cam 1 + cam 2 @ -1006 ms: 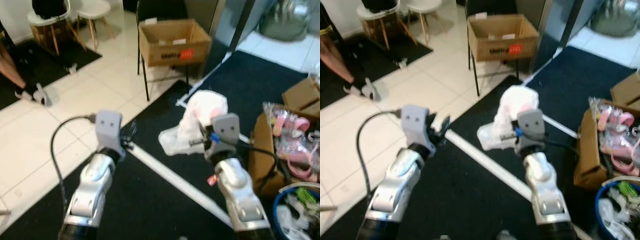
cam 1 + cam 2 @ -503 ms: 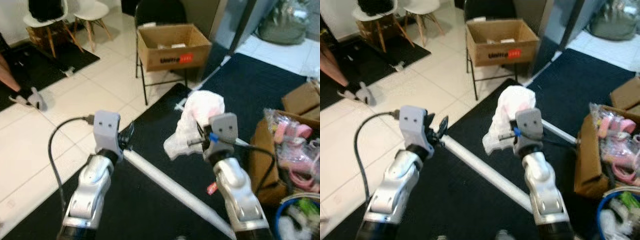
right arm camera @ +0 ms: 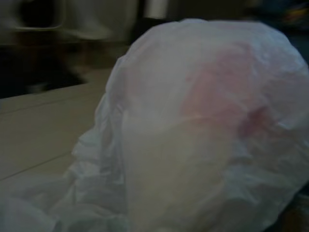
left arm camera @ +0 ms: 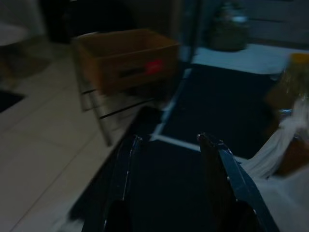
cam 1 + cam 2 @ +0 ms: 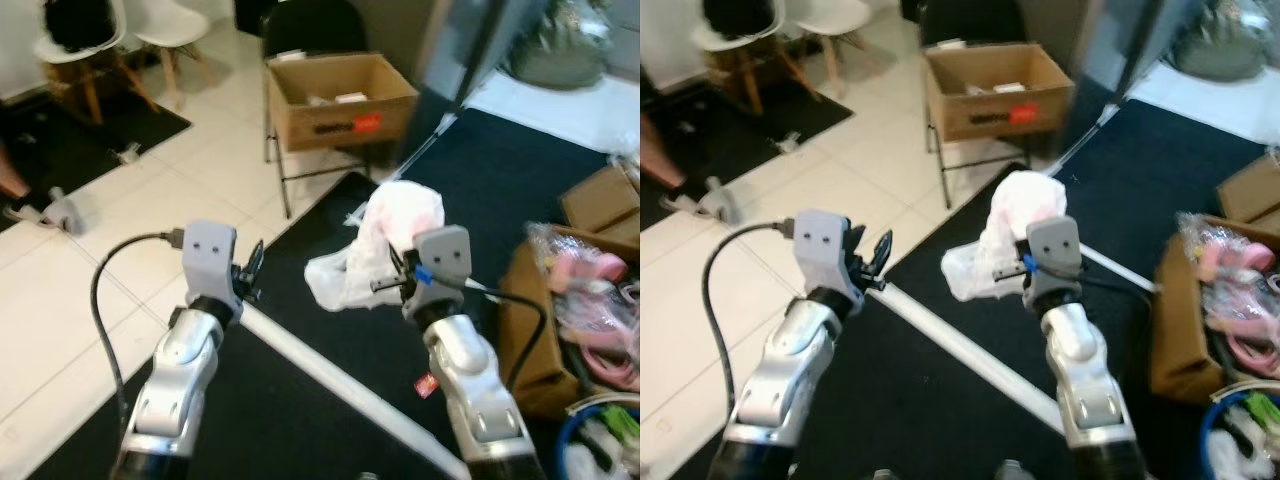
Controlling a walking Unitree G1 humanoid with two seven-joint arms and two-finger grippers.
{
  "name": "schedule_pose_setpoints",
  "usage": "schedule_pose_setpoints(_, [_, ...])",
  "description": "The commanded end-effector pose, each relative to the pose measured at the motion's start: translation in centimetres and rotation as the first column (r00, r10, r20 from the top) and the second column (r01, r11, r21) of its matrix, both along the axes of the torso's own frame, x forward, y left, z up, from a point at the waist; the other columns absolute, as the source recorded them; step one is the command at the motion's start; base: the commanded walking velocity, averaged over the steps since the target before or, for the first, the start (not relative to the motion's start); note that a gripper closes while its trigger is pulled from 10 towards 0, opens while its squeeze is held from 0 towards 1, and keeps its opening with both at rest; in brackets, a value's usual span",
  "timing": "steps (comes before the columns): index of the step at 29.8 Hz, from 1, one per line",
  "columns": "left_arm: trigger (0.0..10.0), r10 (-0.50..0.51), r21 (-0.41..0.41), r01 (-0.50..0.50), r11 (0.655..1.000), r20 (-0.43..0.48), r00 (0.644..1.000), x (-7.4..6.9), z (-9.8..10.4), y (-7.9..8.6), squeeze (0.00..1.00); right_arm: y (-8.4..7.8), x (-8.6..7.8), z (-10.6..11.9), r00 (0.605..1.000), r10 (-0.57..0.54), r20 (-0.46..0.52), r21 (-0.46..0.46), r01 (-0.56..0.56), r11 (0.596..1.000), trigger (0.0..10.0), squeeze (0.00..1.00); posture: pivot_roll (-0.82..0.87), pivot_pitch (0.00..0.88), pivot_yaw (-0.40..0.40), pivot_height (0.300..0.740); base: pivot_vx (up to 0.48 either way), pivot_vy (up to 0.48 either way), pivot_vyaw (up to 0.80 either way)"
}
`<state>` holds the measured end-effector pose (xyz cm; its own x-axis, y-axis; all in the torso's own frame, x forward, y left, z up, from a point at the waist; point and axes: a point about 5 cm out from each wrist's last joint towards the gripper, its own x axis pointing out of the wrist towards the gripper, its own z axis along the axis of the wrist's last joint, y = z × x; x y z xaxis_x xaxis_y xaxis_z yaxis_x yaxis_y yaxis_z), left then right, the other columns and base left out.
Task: Picking trash to rubbish bin
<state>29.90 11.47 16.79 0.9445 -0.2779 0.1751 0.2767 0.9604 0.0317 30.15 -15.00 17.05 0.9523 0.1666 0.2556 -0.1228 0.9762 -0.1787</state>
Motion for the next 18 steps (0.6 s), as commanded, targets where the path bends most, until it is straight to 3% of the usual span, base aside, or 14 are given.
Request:
schedule_pose_setpoints(1, [10.0,0.025,0.011,-0.025,1.0,-0.016,1.0,-0.13,-0.49,0.66,0.0,0.68,-0.14,-0.45,1.0,0.021,-0.02,0.012,-0.021,1.0,10.0,0.0,-0.01,0.153,-0.014,0.74,0.304,0.0,0.0])
schedule_pose_setpoints(18, [10.0,0.025,0.014,-0.025,1.0,-0.015,1.0,-0.15,-0.48,0.65,0.0,0.63,-0.14,-0.4,1.0,0.02,-0.016,0.005,-0.02,1.0,10.0,0.0,-0.01,0.159,-0.017,0.74,0.3,0.0,0.0])
